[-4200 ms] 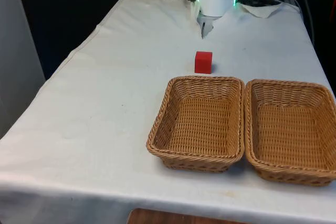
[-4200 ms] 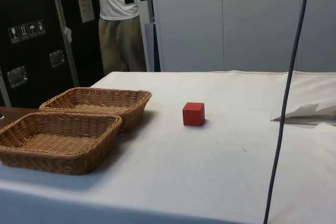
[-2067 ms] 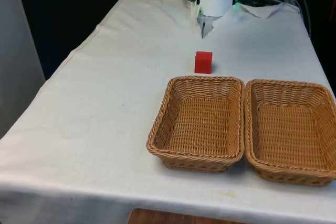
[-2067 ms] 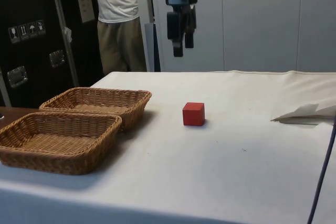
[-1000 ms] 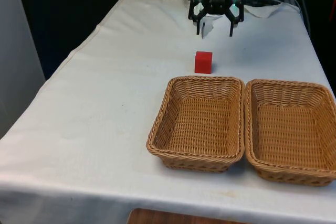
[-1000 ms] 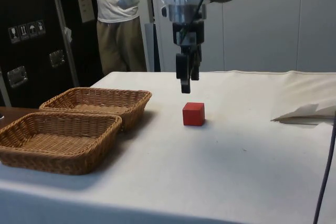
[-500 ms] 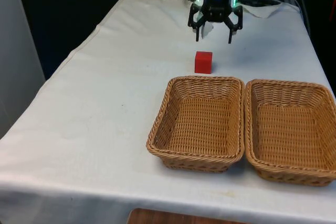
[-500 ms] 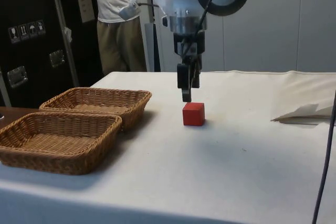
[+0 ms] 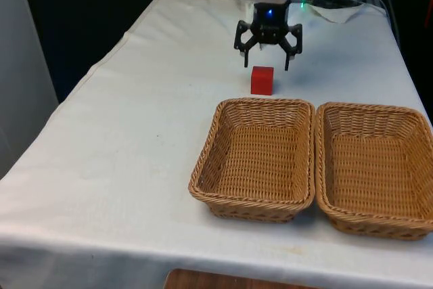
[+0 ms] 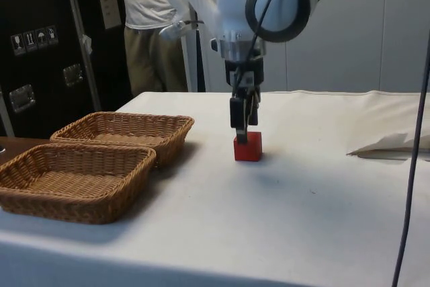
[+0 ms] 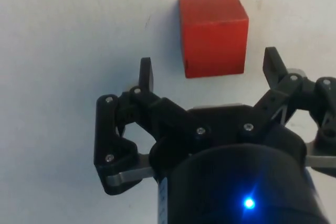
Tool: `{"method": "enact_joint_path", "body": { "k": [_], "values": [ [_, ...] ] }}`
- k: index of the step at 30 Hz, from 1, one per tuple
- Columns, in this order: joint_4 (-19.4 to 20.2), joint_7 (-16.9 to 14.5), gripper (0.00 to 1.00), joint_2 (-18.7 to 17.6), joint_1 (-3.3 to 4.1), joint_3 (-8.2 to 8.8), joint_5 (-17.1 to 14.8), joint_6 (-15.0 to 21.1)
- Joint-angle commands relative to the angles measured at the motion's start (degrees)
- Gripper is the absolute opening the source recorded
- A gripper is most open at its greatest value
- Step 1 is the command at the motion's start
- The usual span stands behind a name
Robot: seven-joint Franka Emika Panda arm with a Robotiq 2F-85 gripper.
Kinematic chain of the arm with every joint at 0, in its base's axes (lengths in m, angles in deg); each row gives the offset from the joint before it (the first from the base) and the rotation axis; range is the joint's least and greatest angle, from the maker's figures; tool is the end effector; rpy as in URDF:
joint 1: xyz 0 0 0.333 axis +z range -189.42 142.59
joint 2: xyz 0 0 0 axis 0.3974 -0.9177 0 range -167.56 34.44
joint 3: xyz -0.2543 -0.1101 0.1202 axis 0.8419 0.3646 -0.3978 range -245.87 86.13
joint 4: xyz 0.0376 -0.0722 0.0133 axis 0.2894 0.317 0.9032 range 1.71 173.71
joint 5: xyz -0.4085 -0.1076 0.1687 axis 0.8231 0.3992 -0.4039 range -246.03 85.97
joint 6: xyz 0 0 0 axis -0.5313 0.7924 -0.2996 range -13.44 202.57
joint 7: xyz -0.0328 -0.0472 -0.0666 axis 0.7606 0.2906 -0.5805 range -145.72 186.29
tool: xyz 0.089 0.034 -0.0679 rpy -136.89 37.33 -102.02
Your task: Pick up the red cube and place it into the right basket.
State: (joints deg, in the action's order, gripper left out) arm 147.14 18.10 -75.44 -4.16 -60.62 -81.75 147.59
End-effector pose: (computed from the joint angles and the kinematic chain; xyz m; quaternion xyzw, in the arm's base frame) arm 0.4634 -0.0100 0.1235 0.9996 0.0074 0.0192 0.0204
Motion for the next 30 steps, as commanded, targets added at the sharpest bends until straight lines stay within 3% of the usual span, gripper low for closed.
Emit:
{"method": "enact_joint_path", "body": {
  "k": [1, 5, 6, 7, 14, 15, 16, 22, 23, 24, 28, 30],
  "values": [
    [0.11, -1.95, 1.0, 0.11, -0.57, -0.97, -2.46, 0.23],
    [-1.03, -4.07, 1.0, -2.18, -0.8, -1.2, -4.76, 0.63],
    [-1.2, -2.69, 1.0, -2.46, -0.11, 0.0, -2.86, 0.23],
    [-1.26, -4.41, 1.0, -2.58, -0.86, -1.2, -5.04, 0.74],
    [-2.69, -7.45, 1.0, -5.56, -1.6, -1.03, -6.82, 1.26],
    [-2.98, -6.07, 1.0, -5.96, -0.74, 0.11, -5.27, 0.97],
    [-2.81, -7.68, 1.0, -5.79, -1.6, -1.03, -7.05, 1.32],
    [-2.98, -7.91, 1.0, -6.65, -1.49, -0.86, -7.16, 1.43],
    [-3.09, -7.05, 1.0, -6.76, -0.86, 0.06, -5.96, 0.97],
    [-3.04, -7.79, 1.0, -6.82, -1.43, -0.8, -7.05, 1.43],
    [-3.15, -7.51, 1.0, -7.28, -1.2, -0.52, -6.7, 1.38],
    [-3.15, -7.45, 0.9, -7.39, -1.15, -0.46, -6.59, 1.38]
  ]
}}
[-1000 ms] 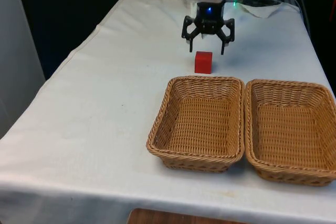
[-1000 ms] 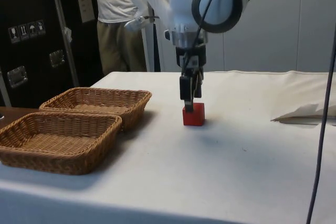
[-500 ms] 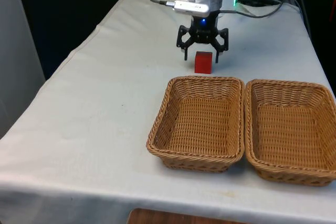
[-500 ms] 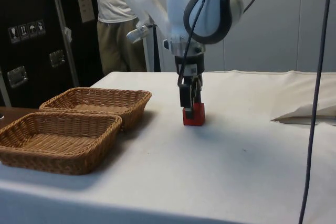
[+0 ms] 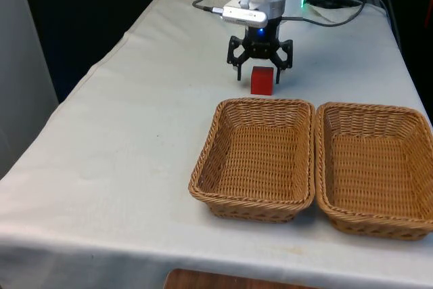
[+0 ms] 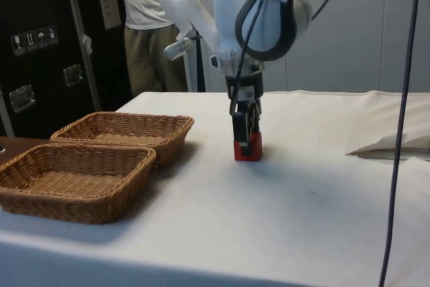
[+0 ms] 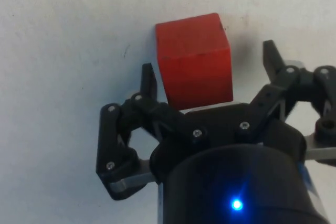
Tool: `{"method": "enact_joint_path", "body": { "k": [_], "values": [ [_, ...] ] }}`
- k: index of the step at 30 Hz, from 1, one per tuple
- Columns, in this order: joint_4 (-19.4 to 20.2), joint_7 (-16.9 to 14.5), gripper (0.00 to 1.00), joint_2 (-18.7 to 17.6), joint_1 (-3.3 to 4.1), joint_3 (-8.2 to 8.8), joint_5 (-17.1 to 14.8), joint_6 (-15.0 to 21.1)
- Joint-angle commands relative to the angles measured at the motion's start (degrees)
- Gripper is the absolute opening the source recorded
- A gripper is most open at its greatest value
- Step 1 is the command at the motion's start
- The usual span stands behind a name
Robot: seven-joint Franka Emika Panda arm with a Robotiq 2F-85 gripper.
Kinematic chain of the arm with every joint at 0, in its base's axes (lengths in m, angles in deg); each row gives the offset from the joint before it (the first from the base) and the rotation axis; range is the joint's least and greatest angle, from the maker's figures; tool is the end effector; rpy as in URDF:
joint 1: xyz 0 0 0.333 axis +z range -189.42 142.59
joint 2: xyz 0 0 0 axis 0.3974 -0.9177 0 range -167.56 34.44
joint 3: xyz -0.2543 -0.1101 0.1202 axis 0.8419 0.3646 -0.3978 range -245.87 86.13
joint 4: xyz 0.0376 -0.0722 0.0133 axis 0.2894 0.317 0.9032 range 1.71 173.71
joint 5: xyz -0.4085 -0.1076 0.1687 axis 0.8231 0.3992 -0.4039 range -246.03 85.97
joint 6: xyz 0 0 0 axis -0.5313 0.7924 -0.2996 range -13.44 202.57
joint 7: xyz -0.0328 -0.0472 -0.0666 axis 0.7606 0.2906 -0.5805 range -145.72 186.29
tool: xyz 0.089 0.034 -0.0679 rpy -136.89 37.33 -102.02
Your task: Pick up the red cube and place it into the right basket.
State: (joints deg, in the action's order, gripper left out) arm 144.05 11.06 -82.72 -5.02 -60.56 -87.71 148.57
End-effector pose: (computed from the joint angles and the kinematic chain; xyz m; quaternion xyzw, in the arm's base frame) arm 0.4647 -0.0303 0.0875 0.9996 0.0150 -0.0046 0.0242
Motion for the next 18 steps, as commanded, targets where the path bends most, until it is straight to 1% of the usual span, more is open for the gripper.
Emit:
{"method": "enact_joint_path", "body": {
  "k": [1, 2, 5, 6, 8, 10, 11, 12, 16, 18],
  "values": [
    [-0.06, 0.0, 0.81, -0.06, 0.0, 0.0, 0.0, 0.0],
    [-0.11, -0.34, 0.81, -0.17, -0.29, -0.46, -0.57, 0.4],
    [-0.11, -0.29, 0.47, -0.29, -0.23, -0.4, -0.52, 0.34],
    [-0.17, -0.23, 0.2, -0.34, -0.23, -0.4, -0.46, 0.34],
    [-0.17, -0.23, 0.0, -0.34, -0.23, -0.4, -0.46, 0.34],
    [-0.17, -0.23, 0.01, -0.34, -0.23, -0.4, -0.46, 0.34],
    [-0.11, 0.0, 0.01, -0.29, 0.0, 0.0, 0.0, 0.0],
    [-0.17, -0.23, 0.01, -0.34, -0.23, -0.4, -0.46, 0.34],
    [-0.17, -0.17, 0.02, -0.34, -0.17, -0.34, -0.4, 0.34],
    [-0.11, 0.4, 0.02, 0.52, 0.23, 0.17, 0.17, -0.46]
  ]
}}
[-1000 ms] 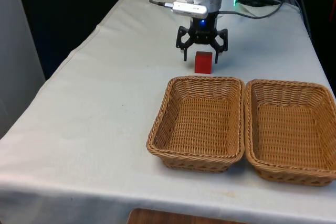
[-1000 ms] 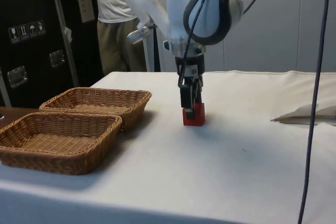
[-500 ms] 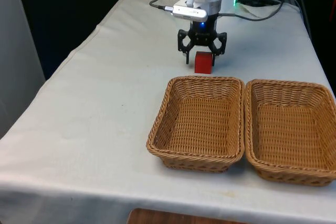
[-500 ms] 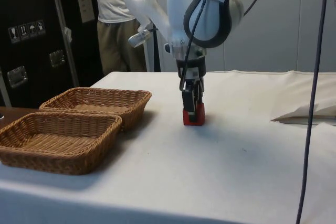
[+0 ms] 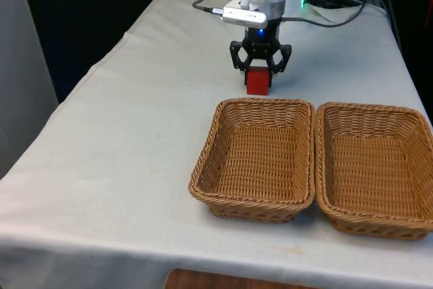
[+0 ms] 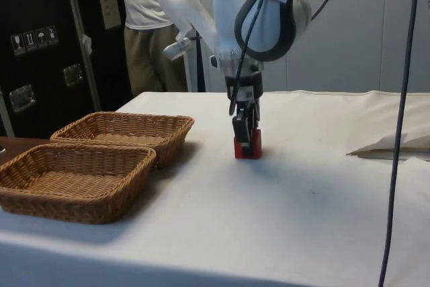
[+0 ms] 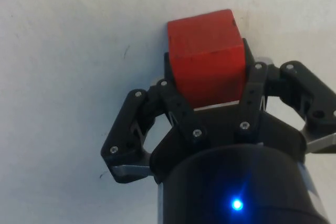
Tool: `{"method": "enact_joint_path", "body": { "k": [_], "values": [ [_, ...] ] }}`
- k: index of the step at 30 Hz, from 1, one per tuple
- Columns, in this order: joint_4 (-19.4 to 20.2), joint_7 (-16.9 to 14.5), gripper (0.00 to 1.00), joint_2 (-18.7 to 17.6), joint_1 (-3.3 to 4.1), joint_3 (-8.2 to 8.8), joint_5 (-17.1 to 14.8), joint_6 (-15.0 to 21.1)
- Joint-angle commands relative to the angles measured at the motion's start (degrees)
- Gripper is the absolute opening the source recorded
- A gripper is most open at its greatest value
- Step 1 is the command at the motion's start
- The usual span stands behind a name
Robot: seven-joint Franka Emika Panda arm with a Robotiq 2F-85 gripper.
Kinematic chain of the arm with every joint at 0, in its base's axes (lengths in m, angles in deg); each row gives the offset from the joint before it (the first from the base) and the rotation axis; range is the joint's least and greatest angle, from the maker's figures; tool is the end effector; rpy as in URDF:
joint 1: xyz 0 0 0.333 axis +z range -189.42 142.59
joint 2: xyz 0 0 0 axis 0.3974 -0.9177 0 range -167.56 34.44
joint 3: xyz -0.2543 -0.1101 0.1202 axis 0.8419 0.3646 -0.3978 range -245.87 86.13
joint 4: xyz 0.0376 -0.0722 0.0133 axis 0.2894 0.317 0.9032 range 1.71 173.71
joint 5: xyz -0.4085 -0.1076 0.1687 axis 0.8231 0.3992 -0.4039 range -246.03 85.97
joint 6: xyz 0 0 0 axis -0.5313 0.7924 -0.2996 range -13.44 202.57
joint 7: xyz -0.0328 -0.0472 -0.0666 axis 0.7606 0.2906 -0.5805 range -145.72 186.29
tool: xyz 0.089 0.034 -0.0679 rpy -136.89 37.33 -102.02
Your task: Pick up the red cube and place it into the right basket.
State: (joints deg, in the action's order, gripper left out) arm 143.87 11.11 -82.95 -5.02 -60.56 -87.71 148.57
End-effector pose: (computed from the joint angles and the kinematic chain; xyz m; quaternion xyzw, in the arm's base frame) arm 0.4654 -0.0305 0.0868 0.9996 0.0147 -0.0049 0.0249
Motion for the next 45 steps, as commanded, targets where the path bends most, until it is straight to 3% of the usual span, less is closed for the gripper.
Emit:
{"method": "enact_joint_path", "body": {
  "k": [1, 2, 3, 4, 8, 11, 12, 13, 20, 21, 22, 28, 35, 36, 44, 45],
  "values": [
    [0.06, 0.57, 0.02, 1.2, 0.4, 0.34, 0.4, -0.74],
    [0.06, 0.86, 0.02, 1.6, 0.52, 0.52, 0.57, -1.09],
    [-0.17, 0.17, 0.02, 0.46, 0.06, 0.0, 0.0, -0.11],
    [0.06, 1.09, 0.02, 2.06, 0.57, 0.63, 0.8, -1.38],
    [0.11, 1.89, 0.02, 4.35, 0.74, 0.86, 1.43, -3.32],
    [0.11, 2.18, 0.02, 5.96, 0.63, 0.8, 1.78, -4.58],
    [0.11, 0.86, 0.02, 5.73, 0.17, 0.0, 0.23, -4.18],
    [0.11, 2.23, 0.02, 6.53, 0.57, 0.74, 1.83, -5.1],
    [-0.11, 2.29, 0.02, 10.54, 0.23, 0.8, 2.29, -8.54],
    [0.11, 0.97, 0.02, 10.49, 0.11, 0.29, 0.63, -8.08],
    [-0.17, 2.23, 0.02, 10.94, 0.17, 0.8, 2.35, -8.94],
    [-1.09, 1.83, 0.02, 14.21, 0.06, 0.86, 2.18, -12.55],
    [-4.24, 0.52, 0.02, 13.35, 0.0, 0.8, 0.4, -15.24],
    [-3.21, 0.92, 0.02, 14.27, 0.0, 0.86, 1.03, -14.67],
    [-11.0, -1.03, 0.02, 8.31, -0.23, 0.52, -1.78, -17.82],
    [-10.49, -0.23, 0.02, 8.54, 0.0, 0.8, -0.69, -17.13]
  ]
}}
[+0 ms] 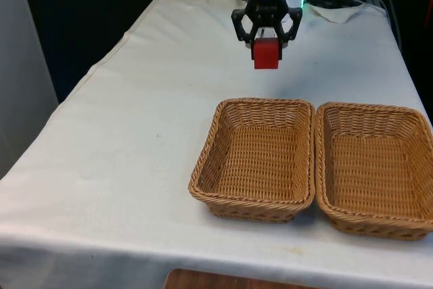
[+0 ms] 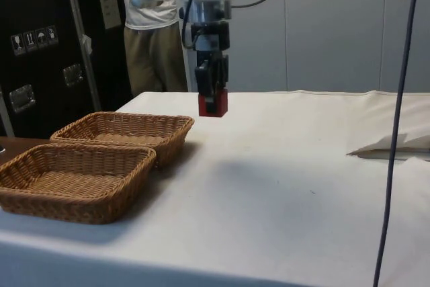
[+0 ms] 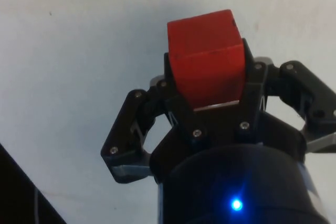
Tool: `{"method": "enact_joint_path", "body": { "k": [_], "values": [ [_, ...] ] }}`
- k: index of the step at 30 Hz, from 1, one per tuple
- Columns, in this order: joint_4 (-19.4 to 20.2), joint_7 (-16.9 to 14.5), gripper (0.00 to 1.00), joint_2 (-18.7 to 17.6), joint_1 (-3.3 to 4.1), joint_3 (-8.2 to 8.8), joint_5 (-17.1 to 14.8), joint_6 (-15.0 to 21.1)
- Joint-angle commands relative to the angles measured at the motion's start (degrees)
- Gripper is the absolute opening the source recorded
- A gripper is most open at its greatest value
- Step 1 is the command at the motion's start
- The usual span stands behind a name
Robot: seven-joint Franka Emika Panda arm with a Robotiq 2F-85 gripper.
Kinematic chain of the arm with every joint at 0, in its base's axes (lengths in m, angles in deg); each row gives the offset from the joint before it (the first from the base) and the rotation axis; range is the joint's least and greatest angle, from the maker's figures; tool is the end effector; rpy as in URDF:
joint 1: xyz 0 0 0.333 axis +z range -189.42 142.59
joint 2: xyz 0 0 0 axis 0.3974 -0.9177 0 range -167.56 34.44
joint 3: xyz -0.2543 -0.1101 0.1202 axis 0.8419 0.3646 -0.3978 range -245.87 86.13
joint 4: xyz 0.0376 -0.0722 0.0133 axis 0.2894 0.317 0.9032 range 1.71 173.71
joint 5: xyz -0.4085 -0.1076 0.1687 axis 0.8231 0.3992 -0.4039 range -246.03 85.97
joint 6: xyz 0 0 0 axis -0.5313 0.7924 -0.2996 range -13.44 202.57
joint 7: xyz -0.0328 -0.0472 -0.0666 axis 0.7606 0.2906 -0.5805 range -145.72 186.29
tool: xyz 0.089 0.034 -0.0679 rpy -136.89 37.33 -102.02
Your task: Pick up the red cube and place it into the right basket.
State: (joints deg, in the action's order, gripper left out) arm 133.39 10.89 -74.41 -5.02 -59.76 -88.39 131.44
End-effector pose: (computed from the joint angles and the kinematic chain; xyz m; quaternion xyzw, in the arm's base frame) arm 0.5447 -0.0211 0.1984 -0.9997 -0.0101 -0.0103 0.0191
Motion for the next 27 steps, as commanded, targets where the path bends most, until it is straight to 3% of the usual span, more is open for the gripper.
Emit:
{"method": "enact_joint_path", "body": {
  "k": [1, 8, 9, 10, 18, 19, 20, 25, 26, 27],
  "values": [
    [-1.2, -0.97, 0.02, -0.74, -0.23, -0.29, -1.38, -0.86],
    [-6.47, -2.58, 0.02, -4.81, -0.52, -0.4, -3.44, -2.29],
    [-5.9, -1.78, 0.02, -4.64, -0.17, 0.0, -2.35, -1.49],
    [-7.1, -2.81, 0.02, -5.33, -0.52, -0.4, -3.72, -2.46],
    [-13.41, -4.47, 0.02, -9.85, -0.92, -0.29, -5.9, -4.53],
    [-13.01, -3.84, 0.02, -9.74, -0.46, 0.11, -5.16, -3.84],
    [-14.09, -4.64, 0.02, -10.31, -0.97, -0.29, -6.13, -4.76],
    [-18.74, -5.5, 0.02, -13.41, -1.38, -0.11, -7.16, -6.59],
    [-17.7, -4.81, 0.02, -12.89, -0.86, 0.29, -6.3, -5.67],
    [-19.54, -5.61, 0.02, -13.98, -1.43, -0.11, -7.33, -6.88]
  ]
}}
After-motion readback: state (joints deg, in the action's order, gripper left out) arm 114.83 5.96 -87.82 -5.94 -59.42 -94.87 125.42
